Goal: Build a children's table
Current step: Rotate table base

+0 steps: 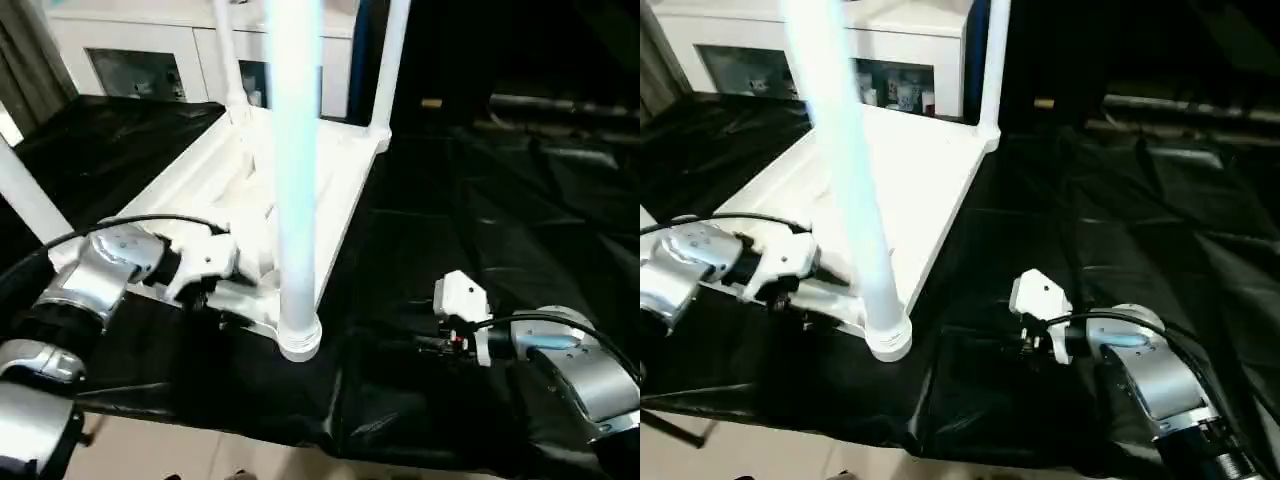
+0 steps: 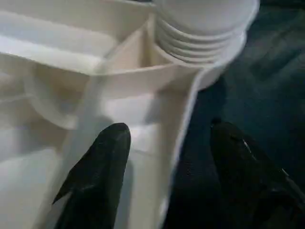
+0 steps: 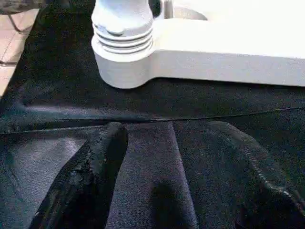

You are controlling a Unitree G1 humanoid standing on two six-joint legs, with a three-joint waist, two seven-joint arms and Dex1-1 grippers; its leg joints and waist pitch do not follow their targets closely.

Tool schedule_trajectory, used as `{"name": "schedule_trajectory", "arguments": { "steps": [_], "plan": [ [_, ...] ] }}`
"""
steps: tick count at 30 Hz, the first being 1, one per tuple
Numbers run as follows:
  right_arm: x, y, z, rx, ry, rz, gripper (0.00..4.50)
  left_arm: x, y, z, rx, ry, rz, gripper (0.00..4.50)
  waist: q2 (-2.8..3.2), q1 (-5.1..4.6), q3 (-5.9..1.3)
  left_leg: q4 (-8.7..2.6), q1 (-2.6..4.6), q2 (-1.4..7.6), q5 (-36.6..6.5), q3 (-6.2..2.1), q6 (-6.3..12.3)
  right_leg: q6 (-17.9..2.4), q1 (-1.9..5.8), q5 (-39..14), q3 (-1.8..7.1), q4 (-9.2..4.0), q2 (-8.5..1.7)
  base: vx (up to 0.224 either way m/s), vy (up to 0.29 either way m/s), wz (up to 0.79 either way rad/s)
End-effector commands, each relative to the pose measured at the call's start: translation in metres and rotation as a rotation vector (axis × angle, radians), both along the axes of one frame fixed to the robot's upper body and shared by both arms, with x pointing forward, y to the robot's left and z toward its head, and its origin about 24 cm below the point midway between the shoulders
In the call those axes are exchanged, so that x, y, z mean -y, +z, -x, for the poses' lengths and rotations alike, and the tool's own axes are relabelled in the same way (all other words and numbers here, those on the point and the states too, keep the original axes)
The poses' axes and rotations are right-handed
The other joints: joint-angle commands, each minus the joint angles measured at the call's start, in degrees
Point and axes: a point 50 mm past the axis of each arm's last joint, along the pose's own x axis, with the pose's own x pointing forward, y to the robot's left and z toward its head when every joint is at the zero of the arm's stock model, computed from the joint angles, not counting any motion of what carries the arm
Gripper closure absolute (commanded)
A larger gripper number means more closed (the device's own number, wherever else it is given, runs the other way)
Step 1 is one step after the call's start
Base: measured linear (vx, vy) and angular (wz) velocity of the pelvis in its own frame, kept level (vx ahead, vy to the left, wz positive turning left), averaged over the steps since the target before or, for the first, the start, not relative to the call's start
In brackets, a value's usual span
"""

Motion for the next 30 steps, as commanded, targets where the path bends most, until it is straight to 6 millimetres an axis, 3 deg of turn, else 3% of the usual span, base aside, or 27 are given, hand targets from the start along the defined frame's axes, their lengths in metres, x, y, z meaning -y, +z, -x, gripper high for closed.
{"name": "schedule_trajectory", "arguments": {
  "steps": [1, 5, 6, 15, 18, 19, 30],
  "plan": [
    [0.0, 0.0, 0.001, 0.023, 0.002, 0.012, 1.51, -0.001, 0.002, -0.002, -0.006, -0.013, -0.009, 1.85, 0.57, 0.45, -3.56, -4.87, -0.37, 3.33, -5.0, -0.85, 2.35, -19.6, 2.93, 1.0, 2.38, -3.53, -4.68, 0.0, 0.0, 0.0],
    [-0.001, -0.002, 0.003, 0.016, 0.008, 0.018, 1.51, -0.003, 0.001, -0.003, -0.015, -0.012, -0.014, 2.19, 0.73, 0.65, -3.47, -5.09, -0.17, 3.59, -6.3, -0.71, 1.6, -19.3, 2.75, -0.4, 2.32, -3.57, -4.65, 0.0, 0.0, 0.0],
    [-0.003, -0.002, 0.004, 0.016, 0.02, 0.02, 1.51, -0.004, 0.0, -0.003, -0.025, -0.007, -0.016, 2.22, 1.06, 0.74, -3.46, -5.09, -0.14, 3.6, -6.4, -0.75, 1.46, -19.4, 2.74, -0.3, 2.34, -3.52, -4.71, 0.0, 0.0, 0.0],
    [-0.005, -0.002, 0.001, 0.03, 0.017, 0.022, 1.51, -0.008, -0.005, -0.001, -0.058, 0.015, -0.026, 2.87, 1.24, 0.98, -3.35, -5.15, -0.41, 3.58, -5.9, -0.79, 1.16, -19.3, 2.96, 0.6, 2.35, -3.45, -4.85, 0.0, 0.0, 0.0],
    [-0.007, -0.004, 0.001, 0.026, 0.018, 0.015, 1.51, -0.011, -0.008, 0.002, -0.096, 0.049, -0.007, 3.03, 1.08, 0.94, -3.27, -5.18, -0.4, 3.57, -6.0, -0.73, 1.28, -19.3, 2.89, -0.3, 2.39, -3.59, -4.9, 0.0, 0.0, 0.0],
    [-0.009, -0.004, 0.002, 0.022, 0.02, 0.003, 1.51, -0.01, -0.01, 0.003, -0.11, 0.067, 0.005, 3.19, 0.78, 0.88, -3.3, -5.2, -0.43, 3.62, -5.3, -0.69, 1.39, -19.3, 2.94, 0.1, 2.45, -3.52, -4.96, 0.0, 0.0, 0.0],
    [-0.01, -0.004, -0.001, 0.026, 0.017, 0.006, 1.51, 0.006, -0.028, 0.01, -0.129, 0.223, 0.065, 4.0, 0.88, 0.6, -3.25, -5.21, -0.63, 3.59, -3.8, -0.7, 2.55, -19.4, 3.02, 1.2, 2.41, -3.61, -5.0, 0.0, 0.0, 0.0]
  ]
}}
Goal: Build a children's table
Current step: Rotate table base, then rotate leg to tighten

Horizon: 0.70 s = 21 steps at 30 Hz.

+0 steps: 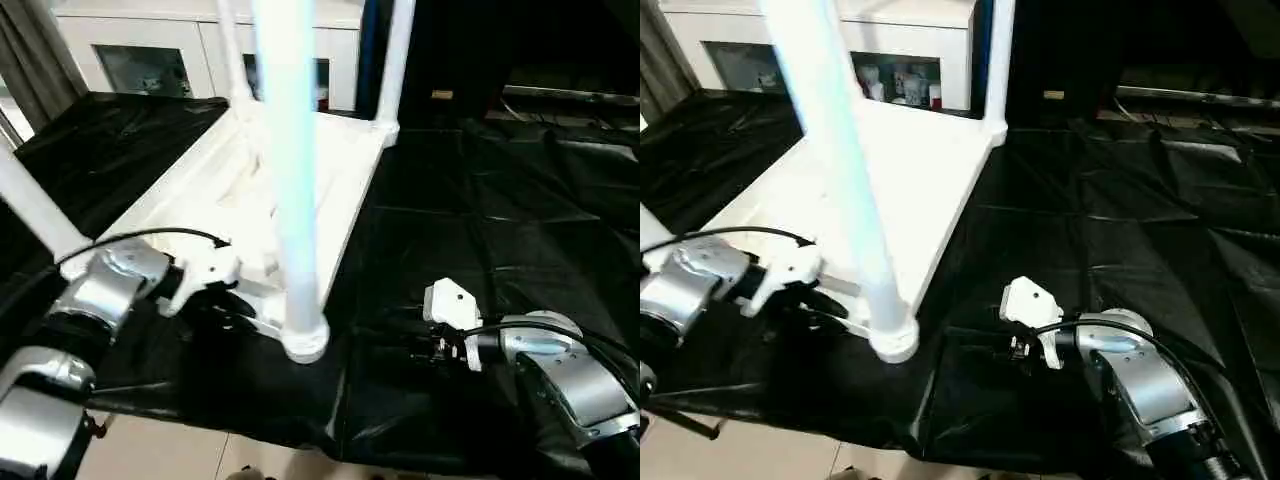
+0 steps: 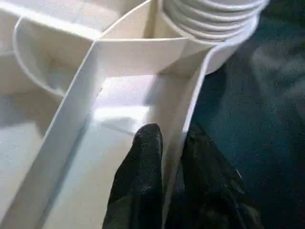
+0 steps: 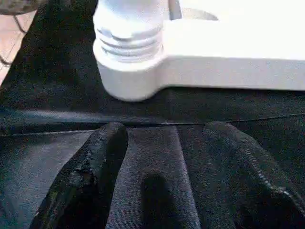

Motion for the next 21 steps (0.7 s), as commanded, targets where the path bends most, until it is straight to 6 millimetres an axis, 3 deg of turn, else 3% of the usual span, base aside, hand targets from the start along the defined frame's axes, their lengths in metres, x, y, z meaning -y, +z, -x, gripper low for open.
{"name": "schedule_trajectory", "arguments": {
  "steps": [1, 2, 4, 6, 7, 12, 14, 15, 16, 18, 21],
  "plan": [
    [0.0, 0.002, -0.003, 0.017, 0.003, 0.008, 1.51, 0.0, -0.014, 0.005, -0.036, 0.125, 0.023, 4.0, -0.01, 0.27, -3.47, -4.79, -0.64, 3.39, -4.1, -1.12, 2.59, -19.3, 3.12, 0.9, 2.52, -3.44, -5.04, 0.0, 0.0, 0.0],
    [0.0, 0.002, -0.003, 0.019, -0.005, 0.01, 1.51, 0.003, -0.015, 0.004, -0.03, 0.147, 0.036, 4.12, 0.66, 0.21, -3.45, -4.78, -0.69, 3.4, -4.4, -1.2, 2.55, -19.3, 3.14, 0.5, 2.52, -3.46, -5.09, 0.0, 0.0, 0.0],
    [0.0, 0.001, -0.005, 0.018, -0.018, 0.007, 1.51, 0.01, -0.018, 0.003, -0.019, 0.191, 0.056, 4.16, -0.34, -0.13, -3.42, -4.78, -0.8, 3.14, -4.7, -1.07, 2.94, -18.6, 3.29, -1.5, 2.59, -3.89, -4.86, 0.0, 0.0, 0.0],
    [0.0, 0.001, -0.005, 0.018, -0.03, 0.005, 1.51, 0.016, -0.019, 0.0, -0.007, 0.245, 0.08, 4.27, -0.16, -0.31, -3.39, -4.73, -0.91, 3.02, -4.8, -1.2, 3.12, -18.1, 3.31, -3.9, 2.58, -4.12, -4.92, 0.0, 0.0, 0.0],
    [-0.001, 0.001, -0.006, 0.019, -0.035, 0.005, 1.51, 0.019, -0.019, -0.001, -0.002, 0.266, 0.09, 4.36, -0.49, -0.43, -3.32, -4.74, -0.98, 3.0, -4.7, -1.24, 3.27, -17.7, 3.33, -5.1, 2.58, -4.27, -4.91, 0.0, 0.0, 0.0],
    [0.0, -0.001, -0.014, 0.017, -0.09, 0.005, 1.51, 0.036, -0.018, -0.006, 0.057, 0.362, 0.126, 4.46, -0.69, -0.83, -3.44, -4.64, -1.17, 2.88, -3.3, -1.33, 4.31, -16.9, 3.22, -5.4, 2.48, -4.28, -4.77, 0.0, 0.0, 0.0],
    [0.001, -0.001, -0.017, 0.024, -0.112, 0.007, 1.51, 0.04, -0.018, -0.006, 0.076, 0.364, 0.137, 4.46, -1.12, -0.95, -3.45, -4.61, -1.13, 2.79, -2.9, -1.26, 4.81, -16.7, 3.14, -5.4, 2.46, -4.39, -4.68, 0.0, 0.0, 0.0],
    [0.002, -0.001, -0.019, 0.028, -0.126, 0.005, 1.51, 0.043, -0.017, -0.006, 0.087, 0.366, 0.142, 4.46, -0.93, -0.85, -3.51, -4.57, -1.15, 2.79, -2.2, -1.26, 5.12, -16.6, 3.15, -4.9, 2.49, -4.26, -4.68, 0.0, 0.0, 0.0],
    [0.002, 0.0, -0.022, 0.042, -0.141, 0.0, 1.51, 0.05, -0.016, -0.004, 0.106, 0.336, 0.173, 4.46, -1.49, -0.82, -3.56, -4.57, -1.21, 2.83, -1.5, -1.24, 5.56, -16.5, 3.16, -4.0, 2.45, -4.12, -4.66, 0.0, 0.0, 0.0],
    [0.002, 0.001, -0.024, 0.062, -0.158, 0.002, 1.51, 0.055, -0.014, 0.0, 0.143, 0.268, 0.181, 4.46, -1.16, -0.67, -3.7, -4.43, -1.28, 2.81, -0.3, -1.23, 6.15, -16.6, 3.12, -2.5, 2.42, -3.98, -4.74, 0.0, 0.0, 0.0],
    [0.001, 0.008, -0.032, 0.128, -0.217, -0.035, 1.51, 0.058, -0.014, 0.006, 0.199, 0.174, 0.166, 4.46, -1.11, -0.35, -4.38, -3.87, -1.38, 2.8, 4.2, -1.19, 8.13, -16.7, 2.9, 5.0, 2.38, -2.92, -4.57, 0.0, 0.0, 0.0]
  ]
}}
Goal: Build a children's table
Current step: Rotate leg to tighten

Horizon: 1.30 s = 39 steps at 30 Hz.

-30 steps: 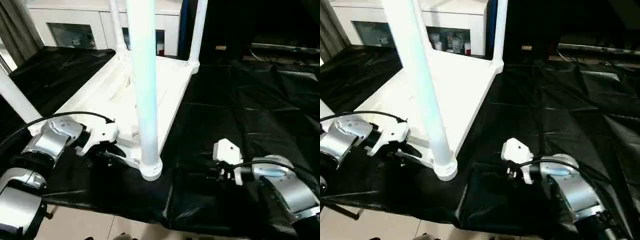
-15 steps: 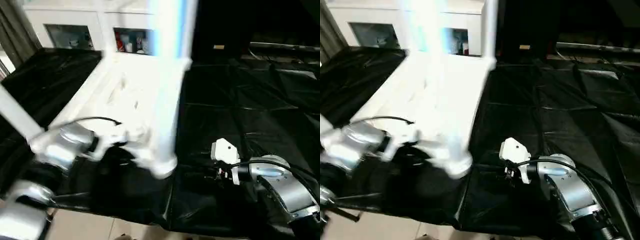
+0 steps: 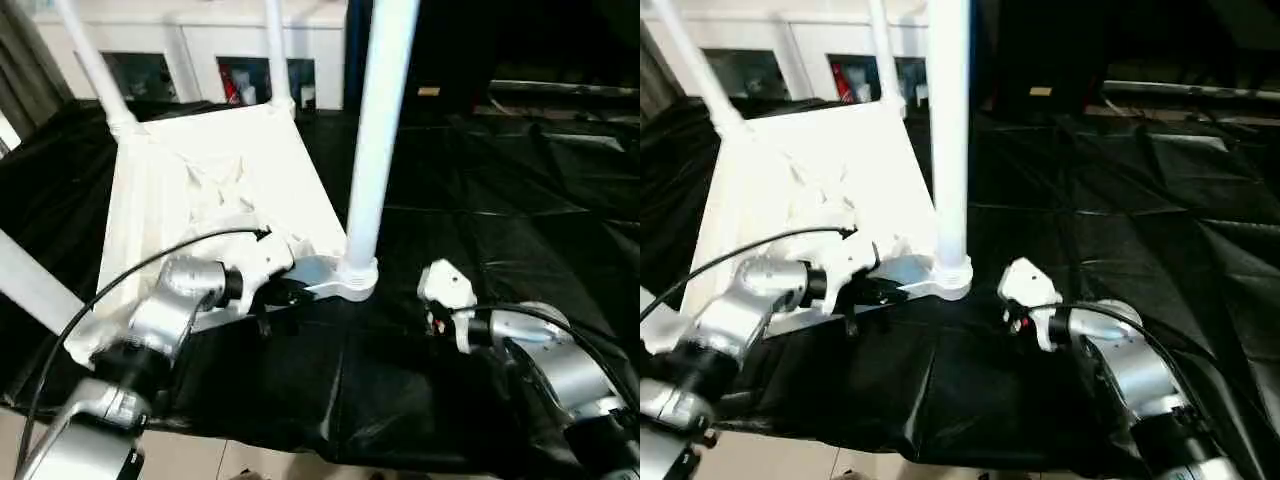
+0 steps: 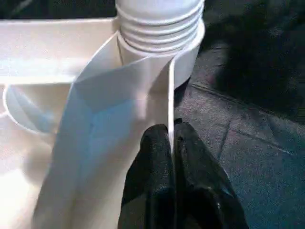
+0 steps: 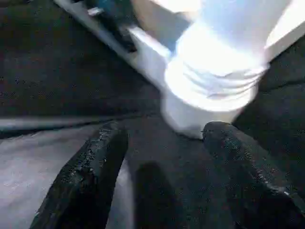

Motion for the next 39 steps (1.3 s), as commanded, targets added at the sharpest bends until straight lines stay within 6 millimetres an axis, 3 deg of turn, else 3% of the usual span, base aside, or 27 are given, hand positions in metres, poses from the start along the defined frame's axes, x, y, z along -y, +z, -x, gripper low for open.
{"name": "schedule_trajectory", "arguments": {
  "steps": [1, 3, 4, 7, 12, 15, 17, 18, 20, 21, 25, 26, 27, 28, 29, 30, 33, 34, 36, 37, 39],
  "plan": [
    [0.001, 0.011, -0.009, 0.057, -0.06, -0.06, 1.51, 0.004, -0.007, 0.009, 0.004, -0.073, -0.005, 4.46, -1.29, 0.7, -4.29, -3.47, -0.61, 2.79, 5.5, -1.06, 8.94, -17.1, 3.48, 8.1, 2.4, -2.6, -4.51, 0.0, 0.0, 0.0],
    [0.001, 0.014, -0.012, 0.053, -0.097, -0.111, 1.33, 0.006, -0.006, 0.009, 0.012, -0.092, 0.011, 4.49, -1.98, 0.72, -4.09, -3.54, -0.72, 2.85, 5.1, -0.84, 9.86, -17.3, 3.42, 7.9, 2.35, -2.69, -4.53, 0.0, 0.0, 0.0],
    [0.0, 0.015, -0.013, 0.058, -0.109, -0.128, 1.22, 0.007, -0.005, 0.01, 0.008, -0.095, 0.022, 4.5, -1.7, 0.93, -4.05, -3.59, -0.64, 2.93, 4.7, -0.89, 9.78, -17.4, 3.38, 7.0, 2.36, -2.67, -4.7, 0.0, 0.0, 0.0],
    [-0.006, 0.014, -0.014, 0.052, -0.123, -0.166, 1.04, 0.006, -0.009, 0.011, -0.019, -0.101, -0.003, 4.5, -1.74, 1.1, -3.88, -3.82, -0.52, 3.09, 3.3, -0.85, 8.4, -17.1, 3.21, 3.3, 2.23, -2.86, -4.64, 0.0, 0.0, 0.0],
    [-0.02, 0.008, -0.011, 0.04, -0.058, -0.137, 0.6, 0.0, -0.016, 0.009, -0.042, -0.08, -0.045, 4.5, -1.91, 0.89, -3.87, -3.82, -0.43, 2.94, 2.8, -0.76, 7.39, -16.9, 3.29, 3.5, 2.35, -2.9, -4.65, 0.0, 0.0, 0.0],
    [-0.022, 0.008, -0.011, 0.042, -0.04, -0.135, 0.6, 0.002, -0.014, 0.009, -0.051, -0.085, -0.024, 4.5, -1.91, 0.96, -3.88, -3.85, -0.39, 3.03, 2.8, -0.79, 7.23, -16.8, 3.27, 3.4, 2.32, -2.88, -4.68, 0.0, 0.0, 0.0],
    [-0.025, 0.009, -0.014, 0.047, -0.032, -0.127, 0.6, 0.004, -0.012, 0.007, -0.053, -0.083, 0.002, 4.5, -2.53, 0.98, -3.98, -3.78, -0.45, 3.02, 3.5, -0.7, 7.5, -16.9, 3.35, 4.4, 2.35, -2.72, -4.67, 0.0, 0.0, 0.0],
    [-0.025, 0.009, -0.015, 0.05, -0.035, -0.122, 0.6, 0.005, -0.012, 0.007, -0.052, -0.083, 0.003, 4.5, -2.38, 1.05, -3.97, -3.75, -0.49, 2.98, 3.7, -0.73, 7.54, -16.9, 3.35, 4.5, 2.36, -2.63, -4.72, 0.0, 0.0, 0.0],
    [-0.024, 0.009, -0.021, 0.056, -0.064, -0.103, 0.6, 0.005, -0.013, 0.007, -0.052, -0.08, 0.005, 4.5, -3.01, 0.96, -3.94, -3.81, -0.41, 2.94, 3.9, -0.61, 7.59, -16.8, 3.25, 3.6, 2.28, -2.75, -4.63, 0.0, 0.0, 0.0],
    [-0.024, 0.009, -0.023, 0.056, -0.07, -0.101, 0.6, 0.005, -0.013, 0.008, -0.051, -0.08, 0.006, 4.5, -2.85, 1.01, -3.92, -3.82, -0.47, 2.92, 4.0, -0.68, 7.46, -16.8, 3.3, 3.4, 2.3, -2.64, -4.66, 0.0, 0.0, 0.0],
    [-0.021, 0.011, -0.026, 0.057, -0.061, -0.102, 0.6, 0.007, -0.013, 0.008, -0.044, -0.07, 0.028, 4.5, -3.75, 0.98, -3.95, -3.87, -0.27, 3.08, 4.1, -0.57, 7.49, -16.4, 3.18, 3.5, 2.28, -2.62, -4.65, 0.0, 0.0, 0.0],
    [-0.021, 0.012, -0.026, 0.056, -0.059, -0.101, 0.6, 0.007, -0.013, 0.008, -0.044, -0.069, 0.031, 4.5, -3.58, 1.09, -3.97, -3.86, -0.19, 3.11, 4.2, -0.63, 7.59, -16.4, 3.13, 3.9, 2.29, -2.55, -4.74, 0.0, 0.0, 0.0],
    [-0.021, 0.012, -0.026, 0.054, -0.055, -0.101, 0.6, 0.007, -0.013, 0.008, -0.045, -0.07, 0.034, 4.5, -4.37, 0.95, -3.98, -3.86, -0.18, 3.13, 4.1, -0.51, 7.8, -16.4, 3.15, 4.1, 2.28, -2.59, -4.69, 0.0, 0.0, 0.0],
    [-0.021, 0.012, -0.026, 0.053, -0.052, -0.102, 0.6, 0.007, -0.012, 0.009, -0.045, -0.071, 0.035, 4.5, -4.37, 0.95, -3.98, -3.86, -0.18, 3.13, 4.1, -0.51, 7.8, -16.4, 3.15, 4.1, 2.28, -2.59, -4.69, 0.0, 0.0, 0.0],
    [-0.021, 0.012, -0.027, 0.051, -0.047, -0.102, 0.77, 0.007, -0.012, 0.009, -0.044, -0.07, 0.036, 4.5, -4.66, 1.0, -3.96, -3.88, -0.23, 3.12, 3.9, -0.5, 7.84, -16.4, 3.18, 3.5, 2.3, -2.6, -4.82, 0.0, 0.0, 0.0],
    [-0.022, 0.012, -0.027, 0.05, -0.045, -0.102, 0.77, 0.007, -0.012, 0.009, -0.045, -0.07, 0.036, 4.5, -4.49, 1.07, -3.9, -3.93, -0.24, 3.15, 3.7, -0.56, 7.74, -16.4, 3.18, 3.1, 2.31, -2.58, -4.88, 0.0, 0.0, 0.0],
    [-0.023, 0.011, -0.028, 0.039, -0.026, -0.104, 1.06, 0.004, -0.013, 0.01, -0.046, -0.068, 0.032, 4.5, -4.74, 1.04, -3.93, -3.94, -0.11, 3.23, 3.9, -0.54, 7.66, -16.4, 3.02, 2.8, 2.28, -2.59, -4.84, 0.0, 0.0, 0.0],
    [-0.024, 0.01, -0.028, 0.036, -0.021, -0.103, 1.11, 0.003, -0.013, 0.01, -0.048, -0.067, 0.03, 4.5, -5.37, 1.02, -3.96, -3.97, -0.11, 3.27, 3.8, -0.55, 7.71, -16.3, 3.09, 2.9, 2.25, -2.55, -4.85, 0.0, 0.0, 0.0],
    [-0.024, 0.009, -0.029, 0.031, -0.015, -0.101, 1.23, 0.002, -0.014, 0.011, -0.05, -0.066, 0.025, 4.5, -5.25, 1.02, -3.92, -3.98, -0.01, 3.33, 3.8, -0.56, 7.6, -16.5, 2.95, 3.0, 2.26, -2.54, -4.88, 0.0, 0.0, 0.0],
    [-0.025, 0.008, -0.029, 0.026, -0.009, -0.1, 1.37, 0.001, -0.014, 0.012, -0.054, -0.068, 0.019, 4.5, -5.7, 0.99, -3.91, -4.0, -0.01, 3.36, 3.7, -0.52, 7.58, -16.5, 2.97, 3.0, 2.25, -2.59, -4.86, 0.0, 0.0, 0.0],
    [-0.027, 0.007, -0.029, 0.018, -0.003, -0.104, 1.59, 0.0, -0.015, 0.014, -0.063, -0.078, 0.001, 4.5, -5.64, 1.03, -3.92, -4.02, 0.01, 3.34, 3.6, -0.57, 7.39, -16.7, 2.97, 3.0, 2.28, -2.5, -4.94, 0.0, 0.0, 0.0]
  ]
}}
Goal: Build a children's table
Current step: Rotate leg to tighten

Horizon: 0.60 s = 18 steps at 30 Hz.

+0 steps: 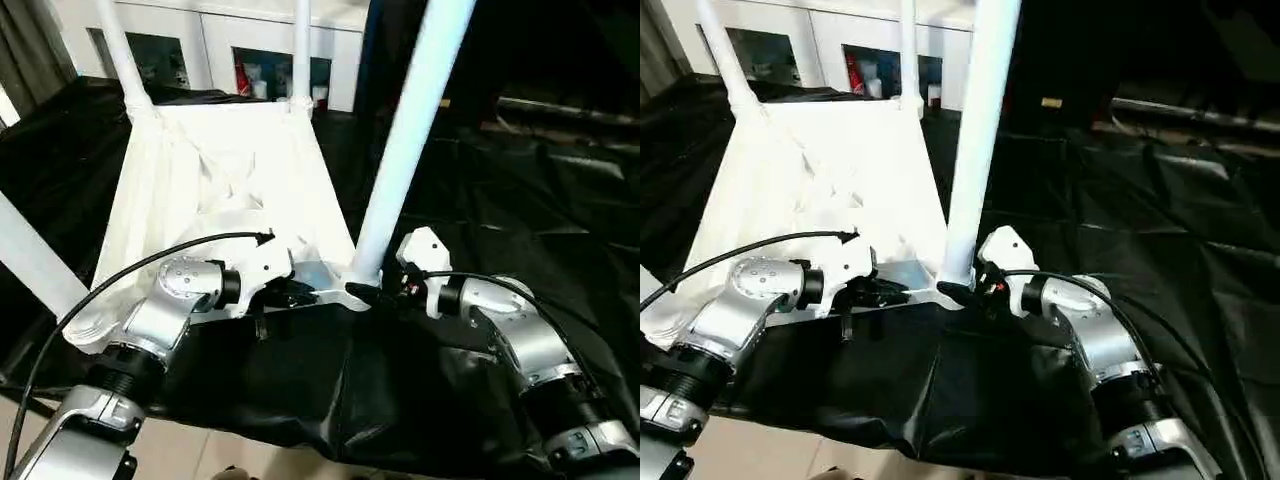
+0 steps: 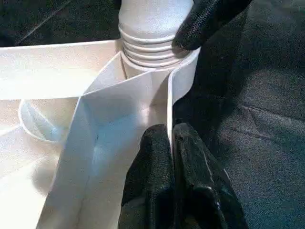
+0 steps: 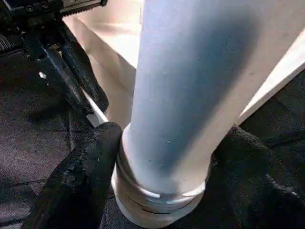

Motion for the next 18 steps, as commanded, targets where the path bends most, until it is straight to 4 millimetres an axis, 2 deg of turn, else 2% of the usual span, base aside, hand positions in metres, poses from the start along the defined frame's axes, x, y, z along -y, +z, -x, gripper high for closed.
{"name": "schedule_trajectory", "arguments": {
  "steps": [1, 3, 7, 8, 11, 13, 16, 17, 18],
  "plan": [
    [0.001, 0.002, -0.002, 0.006, 0.003, 0.0, 1.68, 0.001, -0.019, 0.012, -0.095, -0.022, -0.002, 4.5, -0.63, 0.05, -3.41, -4.07, 0.1, 3.28, 3.4, -0.66, 7.24, -16.6, 3.11, 3.0, 2.43, -2.79, -4.83, 0.0, 0.0, 0.0],
    [0.0, 0.0, -0.002, 0.002, 0.007, -0.003, 1.77, -0.001, -0.02, 0.013, -0.105, -0.029, -0.032, 4.5, -0.83, 0.0, -3.45, -4.01, 0.1, 3.25, 4.1, -0.65, 7.24, -16.9, 3.19, 4.3, 2.44, -2.66, -4.8, 0.0, 0.0, 0.0],
    [-0.003, -0.002, -0.002, -0.007, 0.012, -0.006, 1.88, -0.004, -0.023, 0.012, -0.116, -0.028, -0.074, 4.5, -0.8, -0.21, -3.43, -4.07, 0.1, 3.25, 3.6, -0.67, 6.94, -17.1, 3.2, 4.0, 2.43, -2.74, -4.75, 0.0, 0.0, 0.0],
    [-0.004, -0.004, -0.001, -0.012, 0.009, -0.008, 1.88, -0.004, -0.024, 0.011, -0.121, -0.02, -0.088, 4.5, -0.52, -0.21, -3.4, -4.12, 0.18, 3.27, 3.2, -0.68, 6.71, -17.1, 3.16, 3.8, 2.45, -2.82, -4.76, 0.0, 0.0, 0.0],
    [-0.005, -0.006, -0.001, -0.017, -0.007, -0.012, 1.89, -0.004, -0.025, 0.009, -0.128, -0.003, -0.096, 4.5, -0.51, -0.34, -3.28, -4.29, 0.28, 3.31, 1.4, -0.67, 5.76, -17.1, 3.12, 2.3, 2.48, -3.08, -4.73, 0.0, 0.0, 0.0],
    [-0.005, -0.013, -0.002, -0.032, -0.082, -0.02, 1.89, 0.0, -0.025, 0.003, -0.116, 0.046, -0.105, 4.5, -0.53, -0.44, -3.23, -4.4, 0.33, 3.27, 0.1, -0.63, 4.83, -16.9, 3.03, 1.1, 2.55, -3.3, -4.7, 0.0, 0.0, 0.0],
    [-0.007, -0.023, -0.005, -0.064, -0.22, -0.044, 1.89, 0.011, -0.025, -0.008, -0.087, 0.127, -0.095, 4.5, -0.54, -0.54, -2.84, -5.01, 0.57, 3.36, -5.1, -0.89, 1.63, -15.5, 2.96, -6.5, 2.54, -4.25, -4.89, 0.0, 0.0, 0.0],
    [-0.009, -0.028, -0.006, -0.083, -0.291, -0.061, 1.89, 0.018, -0.025, -0.011, -0.08, 0.153, -0.084, 4.5, -0.72, -0.59, -2.73, -5.11, 0.58, 3.34, -6.3, -0.94, 1.05, -14.9, 2.95, -8.2, 2.52, -4.45, -4.82, 0.0, 0.0, 0.0],
    [-0.015, -0.036, -0.008, -0.118, -0.407, -0.083, 1.89, 0.034, -0.024, -0.015, -0.071, 0.19, -0.057, 4.5, -0.67, -0.72, -2.68, -5.29, 0.69, 3.35, -7.4, -1.01, -0.04, -14.0, 2.79, -10.9, 2.71, -4.71, -4.94, 0.0, 0.0, 0.0]
  ]
}}
